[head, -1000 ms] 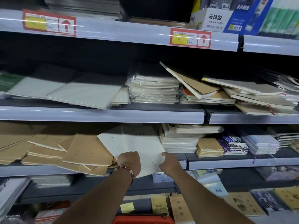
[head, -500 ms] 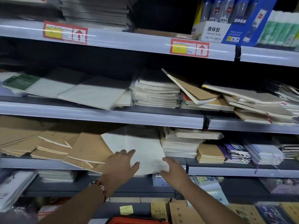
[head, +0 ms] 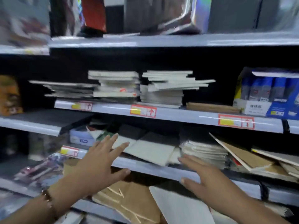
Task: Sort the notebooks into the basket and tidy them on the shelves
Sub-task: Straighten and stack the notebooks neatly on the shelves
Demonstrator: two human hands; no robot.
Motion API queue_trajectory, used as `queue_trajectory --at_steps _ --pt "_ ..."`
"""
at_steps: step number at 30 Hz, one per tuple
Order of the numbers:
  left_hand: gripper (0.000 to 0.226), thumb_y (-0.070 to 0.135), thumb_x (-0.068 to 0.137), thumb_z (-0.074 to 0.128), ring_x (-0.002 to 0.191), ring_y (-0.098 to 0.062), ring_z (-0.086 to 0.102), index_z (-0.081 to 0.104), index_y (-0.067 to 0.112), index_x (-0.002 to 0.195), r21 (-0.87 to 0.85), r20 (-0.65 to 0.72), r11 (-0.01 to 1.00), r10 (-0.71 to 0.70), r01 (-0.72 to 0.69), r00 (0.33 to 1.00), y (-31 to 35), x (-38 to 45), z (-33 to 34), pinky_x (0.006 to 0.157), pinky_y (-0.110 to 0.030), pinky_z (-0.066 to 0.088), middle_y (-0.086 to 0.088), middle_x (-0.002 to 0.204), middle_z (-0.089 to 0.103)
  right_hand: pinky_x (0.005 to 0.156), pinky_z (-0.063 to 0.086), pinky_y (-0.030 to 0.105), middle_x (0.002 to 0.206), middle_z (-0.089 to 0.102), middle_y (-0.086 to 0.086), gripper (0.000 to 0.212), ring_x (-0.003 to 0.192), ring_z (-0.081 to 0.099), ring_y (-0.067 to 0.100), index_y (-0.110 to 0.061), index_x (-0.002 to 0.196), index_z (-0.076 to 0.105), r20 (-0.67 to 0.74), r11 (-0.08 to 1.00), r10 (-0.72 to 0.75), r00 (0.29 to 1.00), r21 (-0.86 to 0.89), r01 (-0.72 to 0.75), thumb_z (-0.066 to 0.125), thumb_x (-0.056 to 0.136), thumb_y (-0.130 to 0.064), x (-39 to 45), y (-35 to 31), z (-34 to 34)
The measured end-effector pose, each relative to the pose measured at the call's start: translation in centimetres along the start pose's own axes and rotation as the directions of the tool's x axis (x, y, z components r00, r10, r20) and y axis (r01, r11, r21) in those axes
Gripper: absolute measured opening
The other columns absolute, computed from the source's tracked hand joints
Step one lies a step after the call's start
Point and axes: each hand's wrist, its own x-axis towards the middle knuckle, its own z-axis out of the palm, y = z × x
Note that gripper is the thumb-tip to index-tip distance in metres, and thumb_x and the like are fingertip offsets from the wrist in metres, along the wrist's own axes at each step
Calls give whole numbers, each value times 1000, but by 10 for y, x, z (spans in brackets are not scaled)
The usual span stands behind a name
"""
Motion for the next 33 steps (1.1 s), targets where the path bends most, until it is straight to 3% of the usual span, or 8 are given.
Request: queue_trajectory --at_steps 3,6,9,13,17,21,26,33 --pt "83 86 80 24 153 -15 -8 -1 53 152 62 -98 998 -16 22 995 -59 9 -60 122 -34 6 14 163 -14 115 19 20 158 20 -26 57 147 18 -2 -47 149 33 -116 997 -48 992 -61 41 51 96 -55 39 -63 -29" --pt "89 89 79 24 153 -18 8 12 46 156 120 -195 993 15 8 981 -114 17 -116 121 -34 16 5 167 3 108 22 15 152 32 -24 57 143 28 1 -41 150 34 -235 988 -80 969 -146 46 50 97 -53 75 -129 -55" --pt "90 87 78 20 151 -22 20 16 42 156 179 -210 984 36 2 977 -163 26 -153 119 -35 22 0 167 10 106 31 21 149 45 -15 55 137 41 9 -34 148 43 -328 977 -126 936 -203 61 54 96 -49 110 -185 -75" --pt "80 75 88 41 149 -19 24 16 42 156 124 -183 991 -26 49 983 -217 41 -176 118 -34 25 3 165 18 107 37 30 147 49 -10 55 133 46 13 -33 145 46 -357 979 -90 930 -205 16 54 95 -53 143 -231 -87" --pt "74 65 92 47 145 -22 33 21 39 156 87 -143 990 -94 107 985 -260 55 -173 115 -38 34 2 162 25 109 35 30 150 44 -12 56 137 41 11 -37 146 43 -334 977 -35 942 -212 -39 52 94 -58 154 -254 -86" --pt "75 67 88 53 143 -29 35 29 37 153 -156 -107 959 -253 235 961 -308 77 -143 114 -41 36 -6 161 25 105 32 25 150 43 -15 54 135 41 7 -38 146 42 -318 975 -55 947 -222 -17 51 95 -54 170 -267 -67" --pt "93 72 76 65 148 -31 23 34 28 152 -542 -156 782 -455 309 877 -336 102 -114 117 -47 29 -12 161 22 107 38 32 152 41 -12 57 133 45 12 -37 148 40 -297 994 -57 953 -110 25 52 95 -55 215 -276 -30" --pt "92 71 74 63 142 -19 36 32 34 152 -574 -229 791 -402 211 886 -350 110 -106 108 -34 33 1 157 34 104 40 31 149 43 -15 55 129 47 7 -39 144 44 -316 988 -103 943 81 135 56 93 -54 285 -276 -10"
